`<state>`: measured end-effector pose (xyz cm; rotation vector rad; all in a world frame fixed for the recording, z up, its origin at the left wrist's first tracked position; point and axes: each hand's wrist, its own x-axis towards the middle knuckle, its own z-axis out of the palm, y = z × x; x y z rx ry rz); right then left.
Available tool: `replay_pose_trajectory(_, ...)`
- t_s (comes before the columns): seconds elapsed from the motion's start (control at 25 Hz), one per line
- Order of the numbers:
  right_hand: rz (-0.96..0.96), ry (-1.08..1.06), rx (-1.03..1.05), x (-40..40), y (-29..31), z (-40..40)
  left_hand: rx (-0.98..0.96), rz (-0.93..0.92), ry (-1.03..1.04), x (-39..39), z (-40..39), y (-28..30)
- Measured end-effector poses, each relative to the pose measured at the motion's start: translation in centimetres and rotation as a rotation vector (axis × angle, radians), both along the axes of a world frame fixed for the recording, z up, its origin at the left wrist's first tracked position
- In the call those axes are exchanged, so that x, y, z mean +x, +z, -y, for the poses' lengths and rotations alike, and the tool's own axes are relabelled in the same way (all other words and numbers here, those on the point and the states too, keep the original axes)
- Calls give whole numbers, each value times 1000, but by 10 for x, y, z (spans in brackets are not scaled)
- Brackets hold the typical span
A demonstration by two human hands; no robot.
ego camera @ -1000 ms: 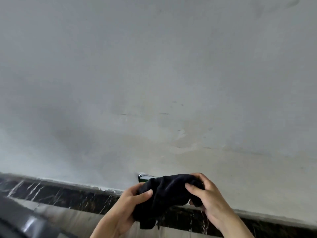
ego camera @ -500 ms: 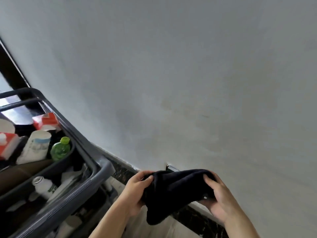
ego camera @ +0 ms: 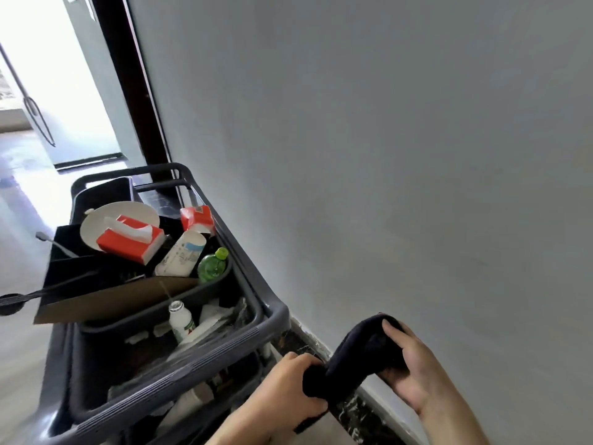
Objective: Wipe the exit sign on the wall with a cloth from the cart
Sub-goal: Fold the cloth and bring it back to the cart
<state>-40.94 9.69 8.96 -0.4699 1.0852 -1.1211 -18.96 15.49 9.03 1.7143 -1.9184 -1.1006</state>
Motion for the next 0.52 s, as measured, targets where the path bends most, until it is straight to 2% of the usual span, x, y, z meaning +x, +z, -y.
replay_pose_trajectory(0.16, -60, 137, -71, 46, 20, 38, -82, -144, 242, 63, 9, 22)
replay_pose_trajectory(0.36, -139, 257, -107, 112, 30, 94, 56, -684, 511, 140, 39, 30)
replay_pose_trajectory(0.52, -245, 274, -122, 160, 28, 131, 188, -991, 592, 191, 72, 13)
